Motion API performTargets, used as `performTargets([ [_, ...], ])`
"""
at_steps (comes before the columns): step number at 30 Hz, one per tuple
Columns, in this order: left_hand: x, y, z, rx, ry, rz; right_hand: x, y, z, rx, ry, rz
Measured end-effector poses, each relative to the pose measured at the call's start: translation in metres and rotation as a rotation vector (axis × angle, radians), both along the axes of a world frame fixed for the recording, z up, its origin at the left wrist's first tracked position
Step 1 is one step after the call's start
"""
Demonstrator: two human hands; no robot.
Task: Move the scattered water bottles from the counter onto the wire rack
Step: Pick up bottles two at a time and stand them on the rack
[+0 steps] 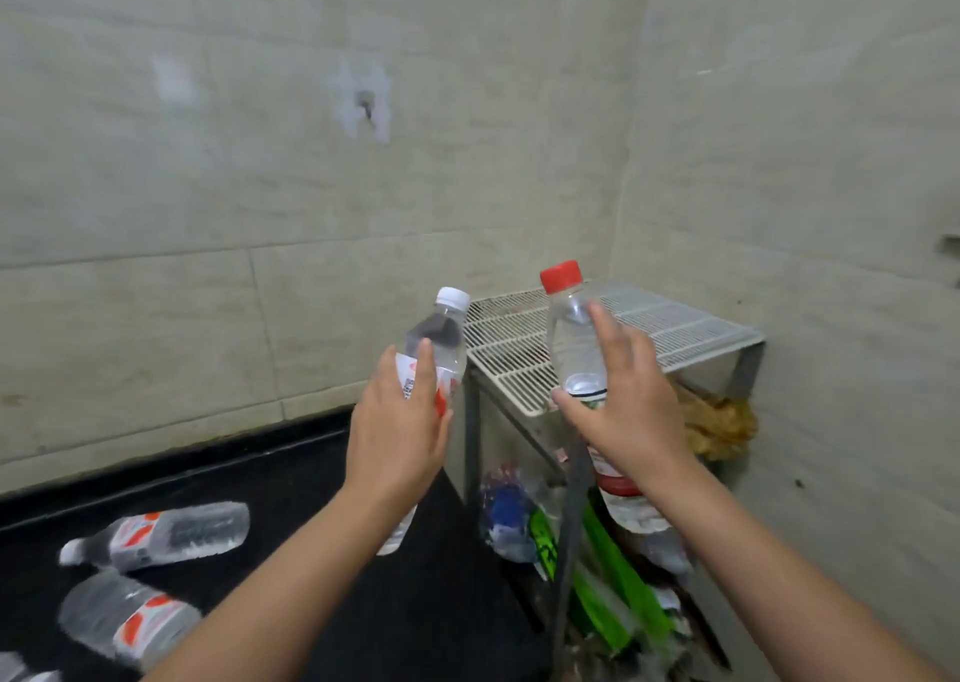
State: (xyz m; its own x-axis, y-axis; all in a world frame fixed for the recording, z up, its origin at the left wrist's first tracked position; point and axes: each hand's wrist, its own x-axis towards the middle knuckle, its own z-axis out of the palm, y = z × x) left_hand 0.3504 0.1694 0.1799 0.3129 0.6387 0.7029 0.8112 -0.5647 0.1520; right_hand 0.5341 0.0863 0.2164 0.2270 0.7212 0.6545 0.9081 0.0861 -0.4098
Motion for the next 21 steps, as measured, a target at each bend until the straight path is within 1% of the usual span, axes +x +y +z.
performTargets([
  [4, 0.049, 0.037, 0.021, 0.151, -0.066, -0.018, 0.049, 0.035, 0.023, 0.051, -0.008, -0.021],
  [6, 0.074, 0.063, 0.028, 0.210, -0.108, -0.028, 0.070, 0.060, 0.032, 0.074, 0.018, -0.023],
  [9, 0.108, 0.103, 0.037, 0.279, -0.136, -0.031, 0.099, 0.106, 0.044, 0.097, 0.104, 0.010],
  [12, 0.136, 0.152, 0.044, 0.339, -0.133, 0.007, 0.126, 0.159, 0.055, 0.116, 0.232, 0.054],
  [14, 0.154, 0.185, 0.048, 0.312, -0.172, 0.034, 0.143, 0.196, 0.058, 0.139, 0.308, 0.102],
  [17, 0.178, 0.234, 0.050, 0.221, -0.234, 0.056, 0.169, 0.249, 0.055, 0.141, 0.397, 0.183],
  [21, 0.212, 0.284, 0.044, 0.149, -0.263, 0.105, 0.199, 0.318, 0.040, 0.047, 0.473, 0.268],
])
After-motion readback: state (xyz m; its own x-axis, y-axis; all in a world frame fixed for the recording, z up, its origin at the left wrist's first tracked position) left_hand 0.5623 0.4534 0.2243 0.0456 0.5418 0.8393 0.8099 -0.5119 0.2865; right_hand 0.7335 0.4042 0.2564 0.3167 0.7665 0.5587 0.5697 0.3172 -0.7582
